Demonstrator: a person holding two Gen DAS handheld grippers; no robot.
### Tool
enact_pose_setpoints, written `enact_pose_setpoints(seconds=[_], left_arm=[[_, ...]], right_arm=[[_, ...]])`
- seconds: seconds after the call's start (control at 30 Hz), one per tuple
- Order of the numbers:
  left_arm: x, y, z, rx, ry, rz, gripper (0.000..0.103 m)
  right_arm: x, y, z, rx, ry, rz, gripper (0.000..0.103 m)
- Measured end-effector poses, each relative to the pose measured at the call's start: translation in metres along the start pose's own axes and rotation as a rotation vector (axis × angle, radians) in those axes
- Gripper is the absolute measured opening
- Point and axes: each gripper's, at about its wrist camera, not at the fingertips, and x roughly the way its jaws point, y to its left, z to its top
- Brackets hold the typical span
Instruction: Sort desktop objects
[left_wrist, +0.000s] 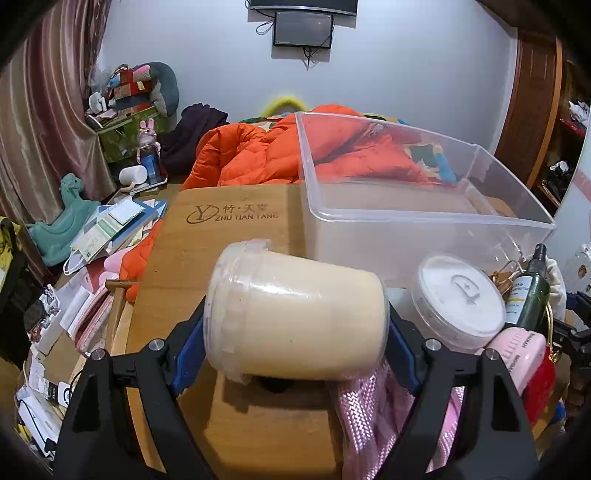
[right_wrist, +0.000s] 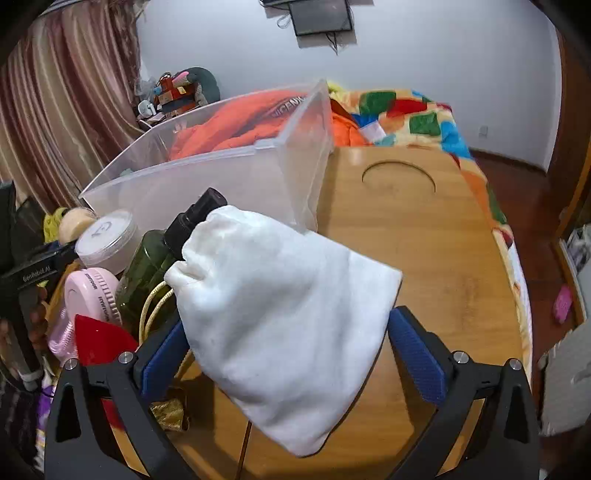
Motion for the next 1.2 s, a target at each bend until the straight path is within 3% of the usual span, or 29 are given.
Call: enact_pose_setpoints(seconds=[0.07, 0.2, 0.57, 0.9, 1.2], left_arm=[[0.001, -0.001, 0.000, 0.002, -0.002, 0.004, 0.080], [0.001, -0.002, 0.000, 0.008, -0.008, 0.010, 0.071], [-0.004, 0.001, -0.006, 0.004, -0.044, 0.031, 0.067], [-0.019, 0.008, -0.006, -0.023, -0.081, 0.039, 0.066], [-0.024, 0.013, -0.006, -0.048, -0.079, 0.021, 0.066]], right_arm=[[0.000, 0.005, 0.000, -0.024, -0.002, -0.015, 0.094], [-0.003, 0.015, -0.003, -0.073, -0.006, -0.027, 0.071], [-0.022, 0.009, -0.003, -0.036, -0.053, -0.039, 0.042], [-0.055, -0.001, 0.005, -0.004, -0.142, -0.084, 0.039], [-0.070, 0.012, 0.020, -0.019, -0.210, -0.067, 0.039]])
